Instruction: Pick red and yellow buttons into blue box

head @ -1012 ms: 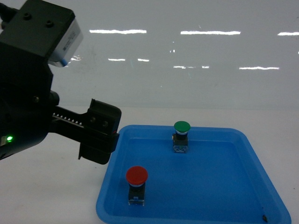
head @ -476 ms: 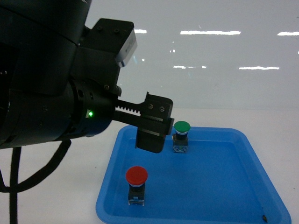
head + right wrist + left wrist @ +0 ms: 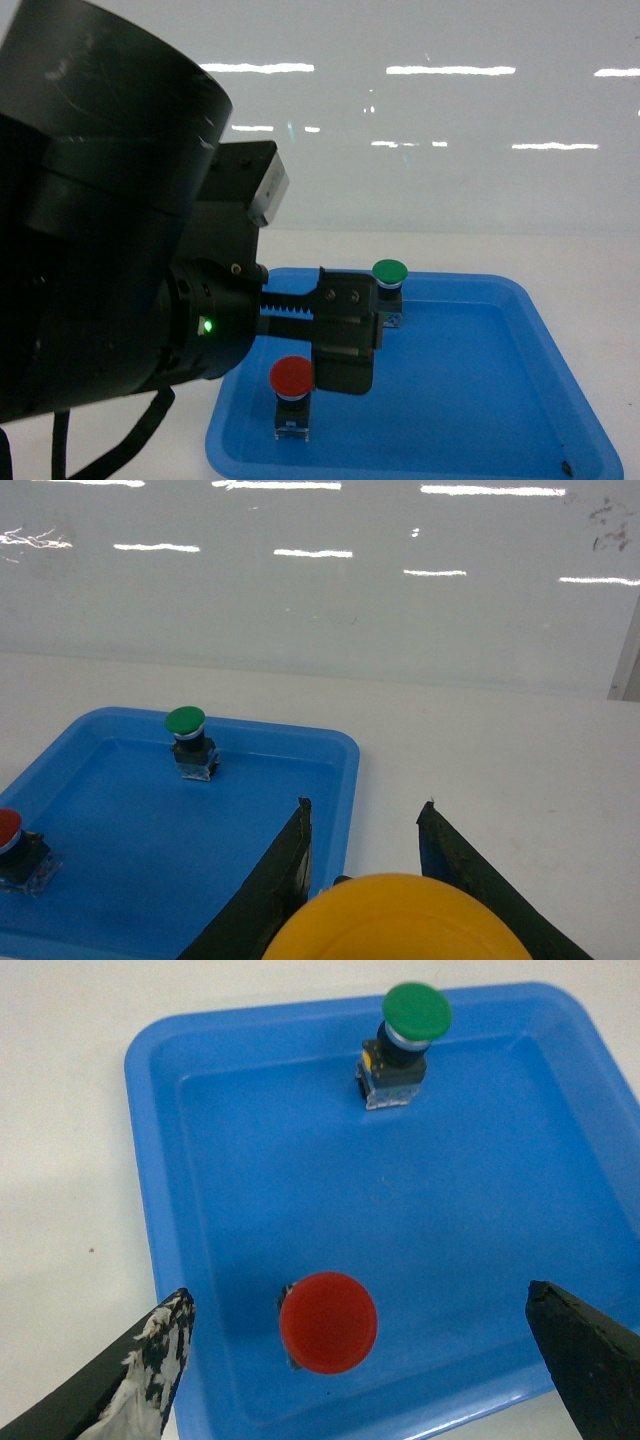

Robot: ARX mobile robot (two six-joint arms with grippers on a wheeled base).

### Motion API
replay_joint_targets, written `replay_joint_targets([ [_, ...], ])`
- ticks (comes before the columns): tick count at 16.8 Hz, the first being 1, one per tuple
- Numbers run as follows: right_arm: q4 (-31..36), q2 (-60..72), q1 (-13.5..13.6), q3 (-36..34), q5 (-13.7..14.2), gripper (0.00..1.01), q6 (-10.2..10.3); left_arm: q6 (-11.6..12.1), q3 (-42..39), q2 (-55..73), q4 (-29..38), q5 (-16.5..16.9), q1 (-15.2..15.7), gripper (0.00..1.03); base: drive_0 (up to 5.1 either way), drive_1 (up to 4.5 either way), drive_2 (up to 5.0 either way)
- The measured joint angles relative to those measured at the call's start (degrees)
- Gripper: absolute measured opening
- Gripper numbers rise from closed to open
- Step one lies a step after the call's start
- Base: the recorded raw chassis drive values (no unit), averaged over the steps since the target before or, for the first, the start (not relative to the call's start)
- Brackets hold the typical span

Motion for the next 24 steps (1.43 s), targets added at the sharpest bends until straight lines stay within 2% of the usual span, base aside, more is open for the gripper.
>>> replay_joint_targets([
  [1,0.0,0.0,0.0,0.0,0.0,0.29,0.0,-1.0,-2.3,3.1,2.4,-1.7,-1.3,0.98,0.0,0.0,0.0],
  [2,0.0,0.0,0.0,0.0,0.0,0.29,0.0,-1.5,-3.5,5.2,4.7,-2.4,-0.8,0.98,0.0,0.0,0.0],
  [7,0.0,0.0,0.0,0.0,0.0,0.29,0.0,-2.3,-3.1,8.4,7.5,-2.0,0.9,0.98,0.0,0.0,0.0],
  [12,0.0,0.0,0.0,0.0,0.0,0.29,0.0,-1.2,-0.1,10.6,9.2,-1.6,1.7,0.98,0.0,0.0,0.0],
  [17,0.0,0.0,0.0,0.0,0.0,0.29,0.0,0.5,1.8,10.7,8.2,-2.4,1.1,0.98,0.0,0.0,0.0],
  [24,0.0,0.0,0.0,0.0,0.0,0.29,0.0,0.5,1.8,10.7,8.2,-2.5,1.1,0.98,0.0,0.0,0.0],
])
